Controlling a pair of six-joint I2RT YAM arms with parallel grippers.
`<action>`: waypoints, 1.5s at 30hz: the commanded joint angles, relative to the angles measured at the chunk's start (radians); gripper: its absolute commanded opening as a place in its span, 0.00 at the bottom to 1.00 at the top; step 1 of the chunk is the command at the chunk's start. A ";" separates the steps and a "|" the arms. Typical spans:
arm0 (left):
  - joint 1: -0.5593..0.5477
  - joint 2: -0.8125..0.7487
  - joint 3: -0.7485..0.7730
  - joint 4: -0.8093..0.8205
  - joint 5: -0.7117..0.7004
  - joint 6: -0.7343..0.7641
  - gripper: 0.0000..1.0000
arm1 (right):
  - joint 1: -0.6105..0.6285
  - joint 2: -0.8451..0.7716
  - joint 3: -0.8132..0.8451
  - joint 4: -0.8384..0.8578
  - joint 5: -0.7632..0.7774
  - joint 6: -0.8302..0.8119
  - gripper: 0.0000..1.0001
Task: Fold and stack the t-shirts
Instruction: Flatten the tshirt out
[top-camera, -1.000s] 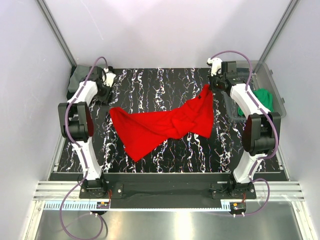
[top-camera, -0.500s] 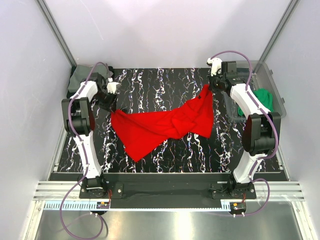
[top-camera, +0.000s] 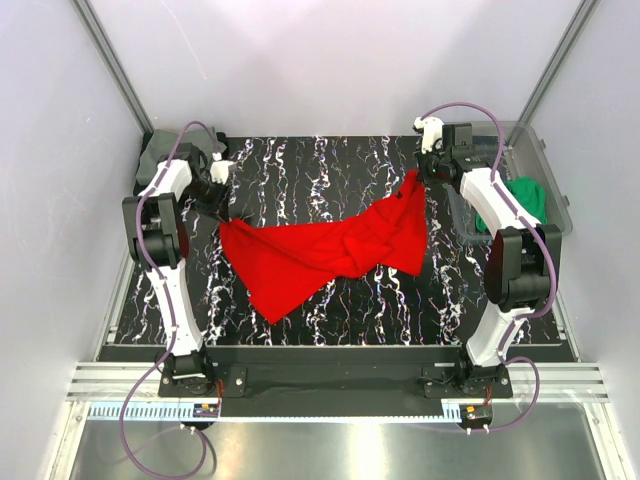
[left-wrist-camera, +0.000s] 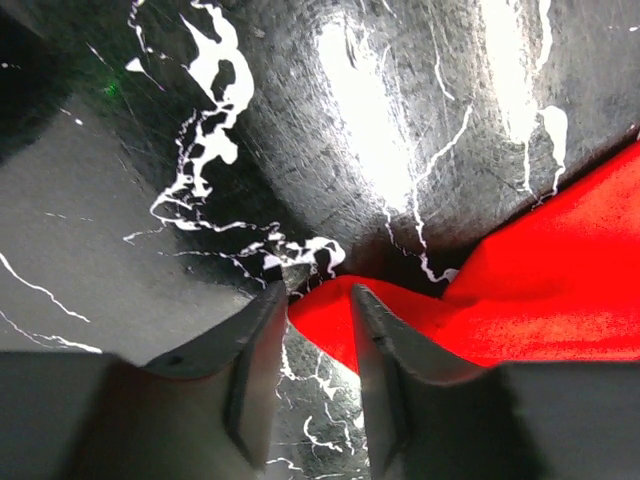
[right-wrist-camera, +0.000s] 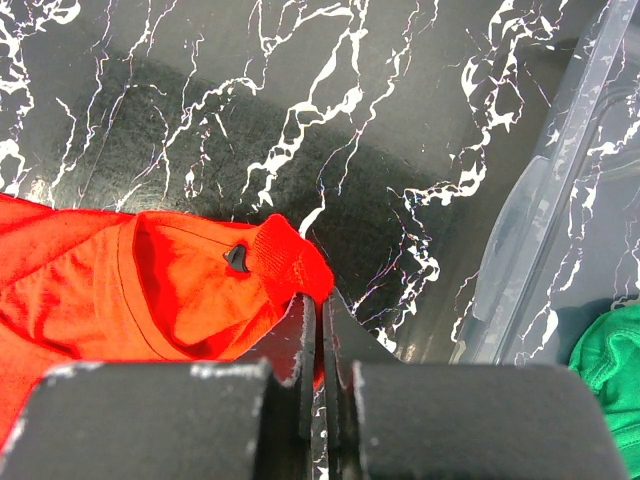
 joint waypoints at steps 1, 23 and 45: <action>0.013 0.031 0.043 -0.009 0.042 0.015 0.28 | 0.005 -0.050 0.012 0.008 -0.008 -0.001 0.00; 0.075 0.040 0.112 -0.108 0.088 0.078 0.39 | 0.005 -0.047 0.011 0.009 -0.007 -0.004 0.00; 0.073 0.083 0.111 -0.148 0.152 0.083 0.30 | 0.005 -0.030 0.006 0.012 -0.010 -0.002 0.00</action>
